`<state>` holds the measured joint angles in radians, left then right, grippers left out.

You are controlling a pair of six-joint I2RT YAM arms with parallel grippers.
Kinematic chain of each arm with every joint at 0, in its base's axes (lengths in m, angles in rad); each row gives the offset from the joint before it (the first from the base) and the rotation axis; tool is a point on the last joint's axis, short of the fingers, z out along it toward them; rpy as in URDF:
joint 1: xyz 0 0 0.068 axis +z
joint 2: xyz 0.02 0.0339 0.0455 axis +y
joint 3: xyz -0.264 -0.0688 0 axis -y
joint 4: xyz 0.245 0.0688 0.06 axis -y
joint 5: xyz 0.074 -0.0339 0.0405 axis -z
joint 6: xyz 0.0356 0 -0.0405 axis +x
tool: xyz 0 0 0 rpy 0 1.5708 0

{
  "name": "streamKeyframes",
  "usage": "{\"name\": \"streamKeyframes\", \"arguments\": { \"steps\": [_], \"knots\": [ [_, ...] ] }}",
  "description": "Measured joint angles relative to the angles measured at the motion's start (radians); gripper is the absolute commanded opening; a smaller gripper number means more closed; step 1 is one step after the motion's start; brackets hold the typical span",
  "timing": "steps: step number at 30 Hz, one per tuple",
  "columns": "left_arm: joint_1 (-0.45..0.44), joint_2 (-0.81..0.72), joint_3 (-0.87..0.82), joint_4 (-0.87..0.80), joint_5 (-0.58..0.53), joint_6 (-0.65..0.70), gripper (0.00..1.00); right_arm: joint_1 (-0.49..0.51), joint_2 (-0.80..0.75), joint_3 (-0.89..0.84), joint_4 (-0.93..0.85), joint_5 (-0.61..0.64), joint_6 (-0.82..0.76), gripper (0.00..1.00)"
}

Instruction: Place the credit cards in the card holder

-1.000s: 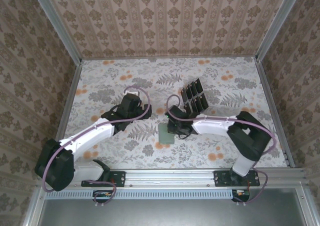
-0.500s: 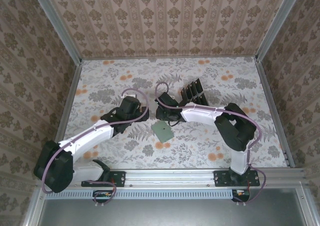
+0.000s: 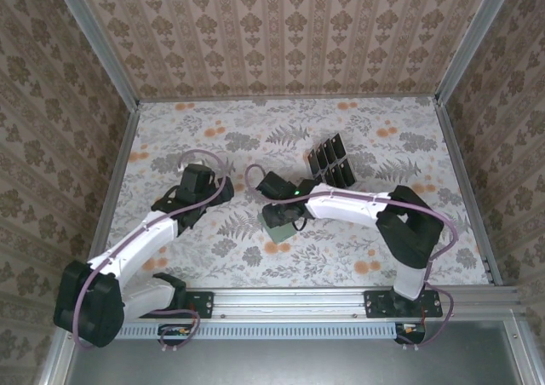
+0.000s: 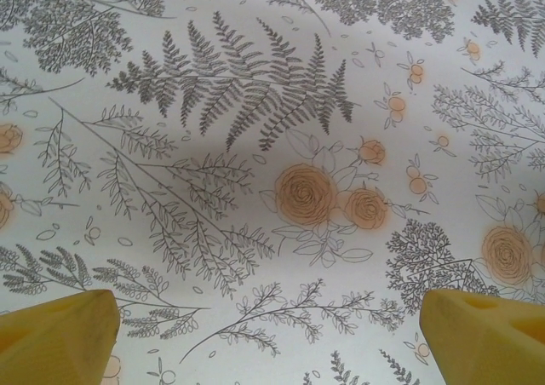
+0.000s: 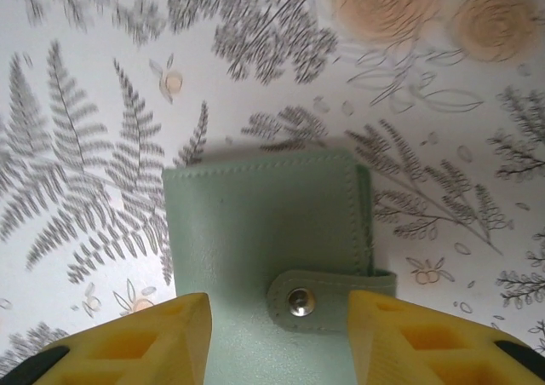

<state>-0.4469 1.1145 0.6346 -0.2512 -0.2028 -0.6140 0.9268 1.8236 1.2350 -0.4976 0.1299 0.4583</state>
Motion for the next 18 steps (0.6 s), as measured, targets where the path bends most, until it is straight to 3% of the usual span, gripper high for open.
{"name": "streamKeyframes", "arguments": {
  "steps": [13,18],
  "knots": [
    [0.023,-0.003,-0.009,-0.004,0.048,-0.021,1.0,0.046,0.078,0.047,-0.079,0.157,-0.071,0.42],
    [0.023,-0.001,-0.009,-0.003,0.055,-0.023,1.0,0.046,0.095,0.049,-0.079,0.193,-0.082,0.36]
  ]
}}
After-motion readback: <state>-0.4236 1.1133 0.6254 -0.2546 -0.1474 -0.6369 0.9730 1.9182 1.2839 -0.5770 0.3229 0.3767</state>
